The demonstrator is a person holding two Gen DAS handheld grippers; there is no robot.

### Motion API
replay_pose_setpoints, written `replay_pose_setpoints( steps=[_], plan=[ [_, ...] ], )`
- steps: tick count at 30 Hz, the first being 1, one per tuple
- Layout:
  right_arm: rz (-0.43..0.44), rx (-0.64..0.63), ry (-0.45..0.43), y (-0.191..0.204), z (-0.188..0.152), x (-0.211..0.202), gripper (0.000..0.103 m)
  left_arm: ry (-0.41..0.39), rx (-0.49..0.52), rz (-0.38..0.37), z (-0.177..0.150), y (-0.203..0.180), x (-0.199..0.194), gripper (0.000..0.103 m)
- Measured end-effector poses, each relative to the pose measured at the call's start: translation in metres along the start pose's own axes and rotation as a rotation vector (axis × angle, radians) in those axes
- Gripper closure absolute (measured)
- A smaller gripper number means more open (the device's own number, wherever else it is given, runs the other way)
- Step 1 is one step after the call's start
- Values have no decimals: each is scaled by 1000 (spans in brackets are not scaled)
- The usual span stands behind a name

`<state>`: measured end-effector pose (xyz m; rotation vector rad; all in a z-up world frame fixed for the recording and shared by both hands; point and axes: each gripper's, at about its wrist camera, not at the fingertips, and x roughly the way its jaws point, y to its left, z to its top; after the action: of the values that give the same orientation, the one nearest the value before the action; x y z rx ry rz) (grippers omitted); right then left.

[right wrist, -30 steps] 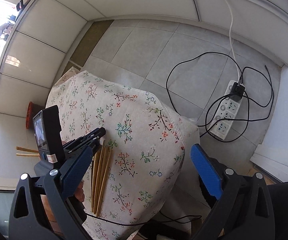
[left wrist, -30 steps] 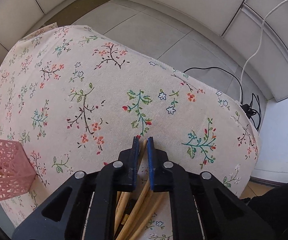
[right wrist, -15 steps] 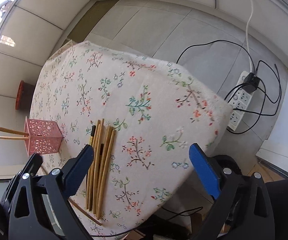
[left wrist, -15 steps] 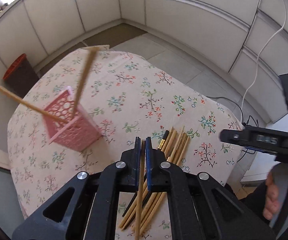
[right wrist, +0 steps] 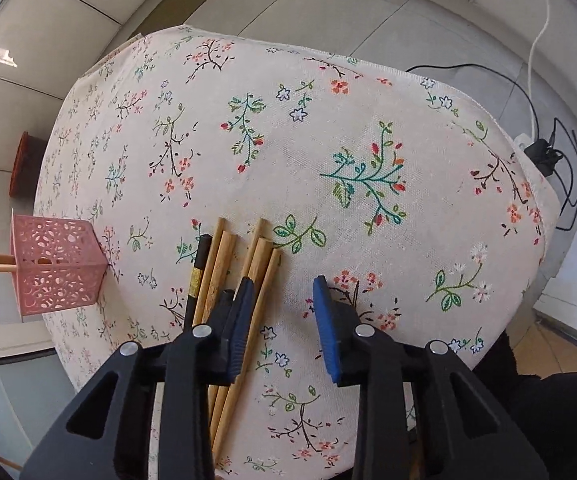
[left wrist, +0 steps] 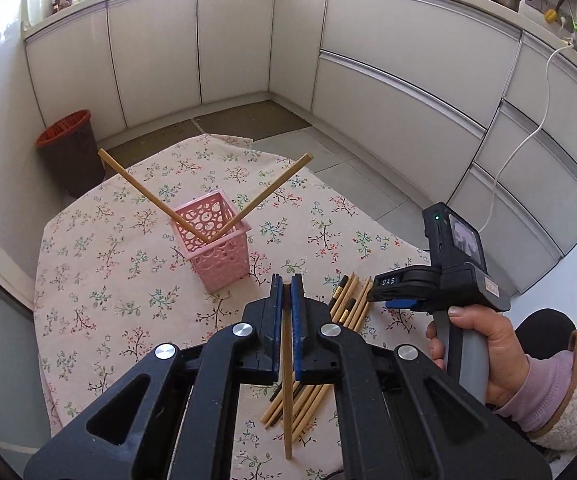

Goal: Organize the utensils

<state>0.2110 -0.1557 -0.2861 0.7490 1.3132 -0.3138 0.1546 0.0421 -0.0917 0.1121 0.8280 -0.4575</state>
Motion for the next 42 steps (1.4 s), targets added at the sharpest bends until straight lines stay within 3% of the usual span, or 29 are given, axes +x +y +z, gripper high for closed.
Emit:
replay_pose_setpoints(
  steps=[4,7,12,15,16,19,22,26,30,35,40,42],
  plan=[
    [-71,-60,-35,16,-4,2,77,-3,-24,-2,-2,10,-1,99],
    [-71,-78,-49,21,-8,2,87,-5,-38,1,-3,16,-4,99],
    [-1,-27,-46,6,-13,1,88,-9,-59,4,-4,21,-7,99],
    [-11,-39,-69,3,-11,-2,88,-8,-56,5,-3,19,-7,99],
    [-48,-27,-82,-1,-8,-5,98,-6,-55,6,-3,19,-6,99],
    [-22,40,-36,-20,1,-4,103,-2,-54,8,-3,19,-5,99],
    [30,53,-20,-24,2,-6,97,-7,-60,5,-1,20,-5,99],
    [62,38,-22,-15,-1,-10,96,-5,-46,-4,1,15,-3,99],
    [32,18,10,-5,-5,2,96,4,-47,1,-2,17,0,99],
    [-12,-20,-23,10,-6,5,95,5,-56,-2,-3,21,-1,98],
    [-17,-29,-42,12,-6,5,95,123,-43,-5,-11,22,23,96],
    [-6,-46,-51,12,-4,6,96,194,-40,39,-19,25,42,94]
  ],
)
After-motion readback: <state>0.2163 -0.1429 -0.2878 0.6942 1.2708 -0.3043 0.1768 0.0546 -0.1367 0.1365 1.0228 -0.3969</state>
